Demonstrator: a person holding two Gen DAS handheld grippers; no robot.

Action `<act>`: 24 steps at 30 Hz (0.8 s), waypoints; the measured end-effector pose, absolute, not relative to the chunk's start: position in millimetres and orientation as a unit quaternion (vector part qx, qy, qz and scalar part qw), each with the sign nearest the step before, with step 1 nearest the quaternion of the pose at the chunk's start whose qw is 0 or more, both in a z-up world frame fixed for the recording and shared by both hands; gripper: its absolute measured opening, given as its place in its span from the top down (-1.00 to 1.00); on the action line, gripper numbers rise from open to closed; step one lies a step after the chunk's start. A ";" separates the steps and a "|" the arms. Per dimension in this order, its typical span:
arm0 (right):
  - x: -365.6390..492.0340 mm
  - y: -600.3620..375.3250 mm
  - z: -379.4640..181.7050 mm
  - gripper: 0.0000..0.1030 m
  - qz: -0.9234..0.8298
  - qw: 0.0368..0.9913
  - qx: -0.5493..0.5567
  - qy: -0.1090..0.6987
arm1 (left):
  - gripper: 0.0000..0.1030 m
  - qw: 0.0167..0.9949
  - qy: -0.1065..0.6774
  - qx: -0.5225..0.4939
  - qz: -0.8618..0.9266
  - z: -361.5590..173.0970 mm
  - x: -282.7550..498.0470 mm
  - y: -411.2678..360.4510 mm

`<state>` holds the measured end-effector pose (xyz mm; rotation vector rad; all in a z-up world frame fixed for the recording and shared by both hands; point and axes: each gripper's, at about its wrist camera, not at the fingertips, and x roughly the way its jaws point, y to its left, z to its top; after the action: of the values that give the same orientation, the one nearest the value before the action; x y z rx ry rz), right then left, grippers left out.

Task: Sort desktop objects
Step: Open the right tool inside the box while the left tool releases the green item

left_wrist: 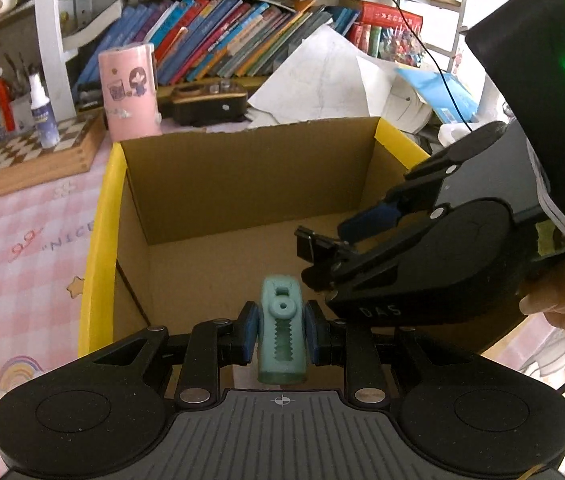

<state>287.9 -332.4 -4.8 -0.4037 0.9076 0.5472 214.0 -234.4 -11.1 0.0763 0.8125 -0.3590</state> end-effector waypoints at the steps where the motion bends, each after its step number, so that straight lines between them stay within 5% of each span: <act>1: 290.5 -333.2 -6.4 0.25 0.261 0.839 -0.185 0.441 | 0.51 0.902 0.393 0.037 -0.173 -11.5 214.0 -234.2; 11: 296.4 -335.3 -9.4 0.24 0.257 0.826 -0.165 0.474 | 0.46 0.921 0.356 0.044 -0.154 -2.8 199.8 -230.9; 14: 297.4 -337.6 -7.4 0.10 0.262 0.828 -0.154 0.471 | 0.37 0.926 0.346 0.041 -0.148 3.7 193.9 -226.2; 24: 275.4 -351.8 15.2 0.06 0.243 0.873 -0.107 0.410 | 0.14 0.946 0.306 0.022 -0.103 30.4 169.4 -196.7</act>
<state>275.4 -351.8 15.2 -0.2245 0.8560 0.5080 169.4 -196.7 30.4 0.0454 0.6238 -0.2105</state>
